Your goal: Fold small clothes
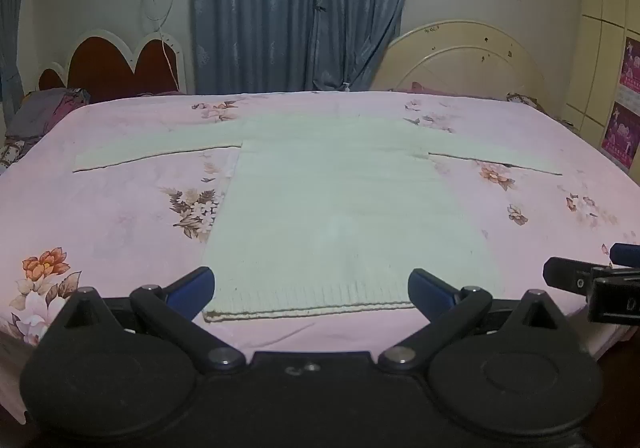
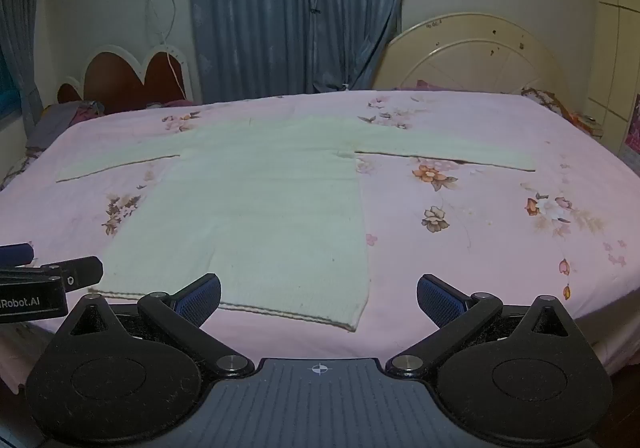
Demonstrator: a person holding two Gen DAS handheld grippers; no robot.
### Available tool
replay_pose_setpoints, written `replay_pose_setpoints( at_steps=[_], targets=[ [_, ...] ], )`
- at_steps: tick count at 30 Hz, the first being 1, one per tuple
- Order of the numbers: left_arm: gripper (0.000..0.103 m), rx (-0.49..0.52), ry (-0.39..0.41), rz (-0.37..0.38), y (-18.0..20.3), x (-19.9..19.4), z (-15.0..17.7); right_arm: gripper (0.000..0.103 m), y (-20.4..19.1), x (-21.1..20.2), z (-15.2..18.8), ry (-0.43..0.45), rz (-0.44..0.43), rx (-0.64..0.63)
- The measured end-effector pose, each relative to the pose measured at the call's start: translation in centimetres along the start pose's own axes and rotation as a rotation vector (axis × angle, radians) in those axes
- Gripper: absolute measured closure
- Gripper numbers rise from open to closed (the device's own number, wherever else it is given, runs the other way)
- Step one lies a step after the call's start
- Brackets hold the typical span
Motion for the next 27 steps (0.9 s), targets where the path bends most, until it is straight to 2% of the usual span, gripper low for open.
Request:
replay_pose_setpoints(
  at_steps=[27],
  targets=[
    [0.000, -0.005, 0.000, -0.003, -0.18, 0.00, 0.12, 0.000, -0.66, -0.07, -0.33, 0.005, -0.005, -0.006]
  ],
)
Point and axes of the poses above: each gripper's, at about its wrist camera, not at the fingertips, and x roughly the way its jaws point, y to its right, z to its underside, the point moved 9 cm from there along x, roughly the way its jaws point, and after that the axes turned 10 degrees about x, right-handed, at the moved point
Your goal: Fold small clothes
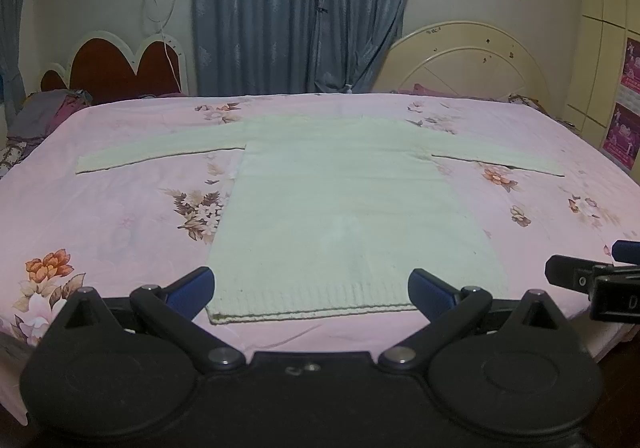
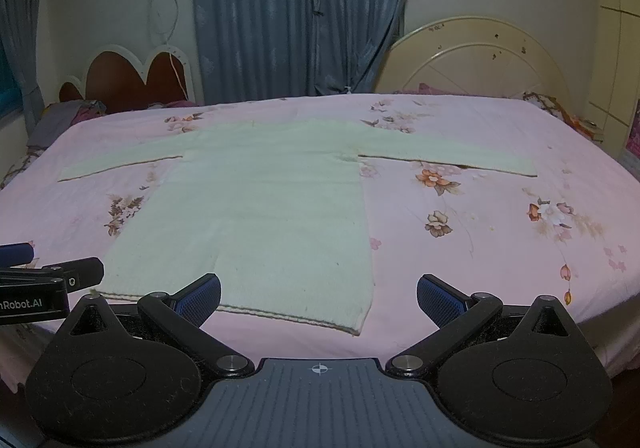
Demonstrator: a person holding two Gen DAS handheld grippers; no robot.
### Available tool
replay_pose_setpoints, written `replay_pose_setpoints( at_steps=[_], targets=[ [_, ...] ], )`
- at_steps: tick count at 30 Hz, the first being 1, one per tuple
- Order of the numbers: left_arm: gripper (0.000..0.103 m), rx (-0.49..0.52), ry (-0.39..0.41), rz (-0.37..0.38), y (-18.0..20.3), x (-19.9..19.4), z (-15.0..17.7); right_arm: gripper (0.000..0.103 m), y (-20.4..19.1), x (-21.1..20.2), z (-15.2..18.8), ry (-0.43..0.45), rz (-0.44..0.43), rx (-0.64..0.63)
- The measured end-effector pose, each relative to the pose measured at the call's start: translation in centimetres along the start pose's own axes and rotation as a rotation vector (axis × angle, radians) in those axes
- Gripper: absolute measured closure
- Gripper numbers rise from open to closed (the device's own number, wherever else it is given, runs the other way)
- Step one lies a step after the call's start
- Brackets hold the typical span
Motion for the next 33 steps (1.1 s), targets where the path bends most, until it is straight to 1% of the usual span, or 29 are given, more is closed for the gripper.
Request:
replay_pose_setpoints(
  at_steps=[33],
  targets=[
    [0.000, 0.008, -0.003, -0.005, 0.03, -0.01, -0.02, 0.000, 0.06, 0.07, -0.29, 0.003, 0.005, 0.008]
  ],
)
Point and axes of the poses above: each gripper's, at about its wrist camera, not at the fingertips, and x roughly the way its jaws point, y to its right, z to its underside, the point moved 9 cm from there along x, roughly the way its jaws point, and after that the axes turned 10 degrees about x, right-handed, at the moved point
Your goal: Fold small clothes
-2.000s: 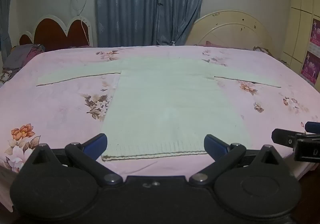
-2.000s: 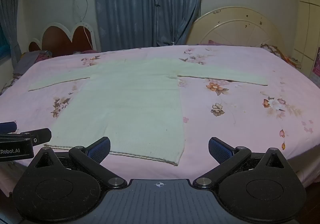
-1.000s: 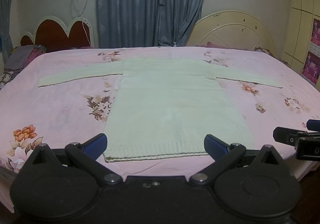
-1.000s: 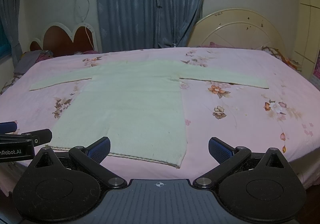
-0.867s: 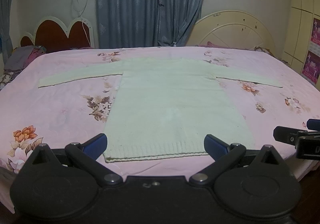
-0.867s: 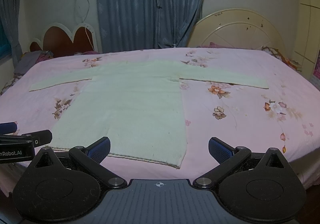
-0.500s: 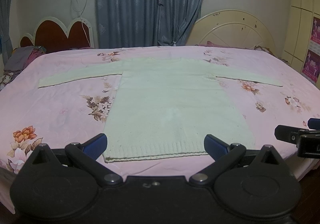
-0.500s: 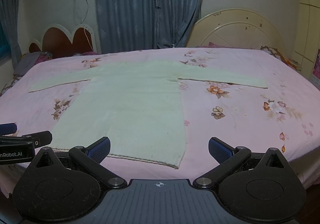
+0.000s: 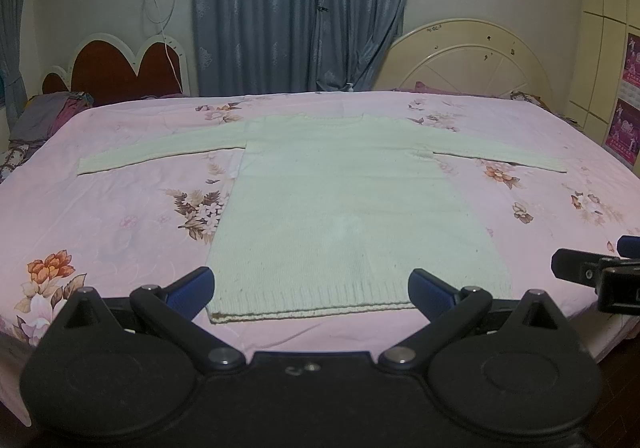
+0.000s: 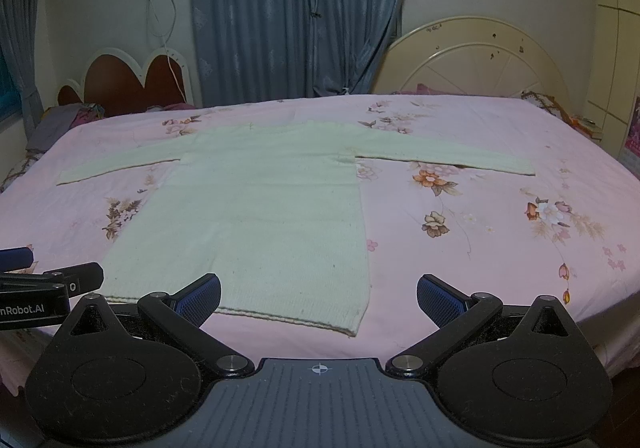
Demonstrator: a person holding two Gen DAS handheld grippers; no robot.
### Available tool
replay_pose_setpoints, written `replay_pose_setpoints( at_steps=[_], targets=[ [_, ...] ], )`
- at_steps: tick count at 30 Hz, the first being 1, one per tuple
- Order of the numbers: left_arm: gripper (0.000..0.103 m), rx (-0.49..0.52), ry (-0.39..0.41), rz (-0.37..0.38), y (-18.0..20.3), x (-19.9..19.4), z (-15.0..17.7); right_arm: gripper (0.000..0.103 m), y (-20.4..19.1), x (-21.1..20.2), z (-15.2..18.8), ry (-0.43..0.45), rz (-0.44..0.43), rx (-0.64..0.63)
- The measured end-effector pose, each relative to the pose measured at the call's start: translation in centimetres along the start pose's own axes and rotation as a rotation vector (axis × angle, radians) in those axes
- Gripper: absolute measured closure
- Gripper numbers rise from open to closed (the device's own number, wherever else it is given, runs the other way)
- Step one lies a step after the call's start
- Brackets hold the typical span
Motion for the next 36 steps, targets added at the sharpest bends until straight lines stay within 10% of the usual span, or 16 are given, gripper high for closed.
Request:
replay_pose_setpoints(
  at_steps=[36],
  targets=[
    [0.000, -0.005, -0.004, -0.006, -0.38, 0.05, 0.31, 0.000, 0.05, 0.04, -0.05, 0.002, -0.002, 0.002]
  ],
)
Point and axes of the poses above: each gripper's, at about its wrist camera, not at the fingertips, and x roughly the way its jaws point, y to its right, z to its underside, the point moved 9 cm from there along x, roughly the way its jaws point, and after that the axes turned 10 degrees about x, right-handed, at the moved point
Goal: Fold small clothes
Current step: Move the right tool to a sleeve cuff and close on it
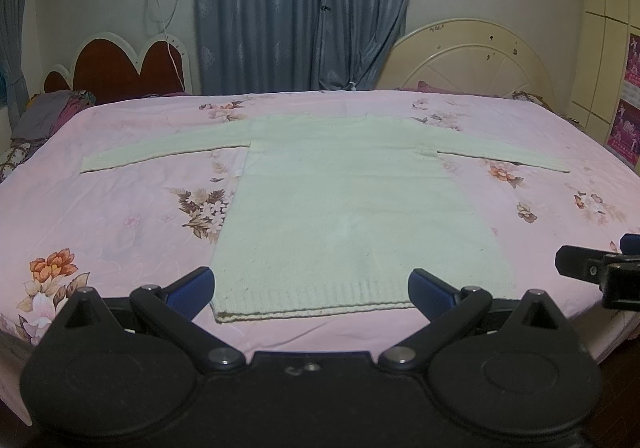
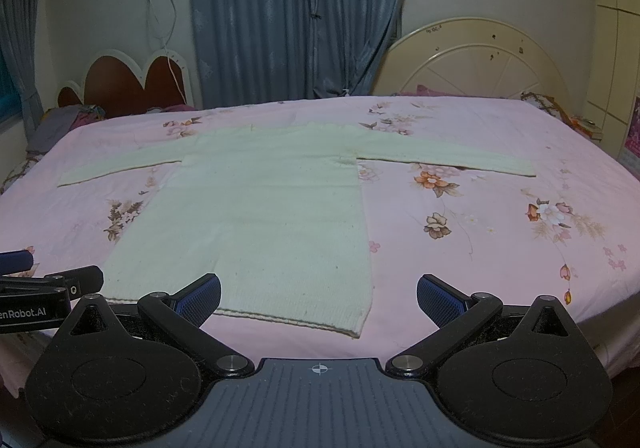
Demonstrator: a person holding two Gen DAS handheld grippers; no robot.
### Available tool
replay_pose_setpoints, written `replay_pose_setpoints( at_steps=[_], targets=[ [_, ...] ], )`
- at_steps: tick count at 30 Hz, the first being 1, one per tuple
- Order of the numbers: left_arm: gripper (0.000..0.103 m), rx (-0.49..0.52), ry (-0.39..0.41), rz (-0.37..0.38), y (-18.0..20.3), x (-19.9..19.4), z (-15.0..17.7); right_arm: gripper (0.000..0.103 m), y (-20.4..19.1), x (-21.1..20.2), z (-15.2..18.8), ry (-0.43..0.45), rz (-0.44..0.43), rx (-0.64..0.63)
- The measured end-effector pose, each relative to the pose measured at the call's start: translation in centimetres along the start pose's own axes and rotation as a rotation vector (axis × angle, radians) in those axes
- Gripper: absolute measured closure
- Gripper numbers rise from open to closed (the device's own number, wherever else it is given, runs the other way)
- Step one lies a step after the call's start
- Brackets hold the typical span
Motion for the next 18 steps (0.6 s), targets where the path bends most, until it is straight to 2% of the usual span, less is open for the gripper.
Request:
replay_pose_setpoints(
  at_steps=[7, 18],
  targets=[
    [0.000, -0.001, 0.009, -0.009, -0.5, 1.0, -1.1, 0.000, 0.4, 0.6, -0.8, 0.010, 0.019, 0.005],
    [0.000, 0.011, 0.023, -0.026, -1.6, 6.0, -5.0, 0.000, 4.6, 4.8, -6.3, 0.066, 0.121, 0.051]
  ],
)
Point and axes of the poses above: each gripper's, at about its wrist camera, not at the fingertips, and x roughly the way its jaws point, y to its right, z to its underside, the point moved 9 cm from there along x, roughly the way its jaws point, and after that the axes turned 10 degrees about x, right-handed, at the moved point
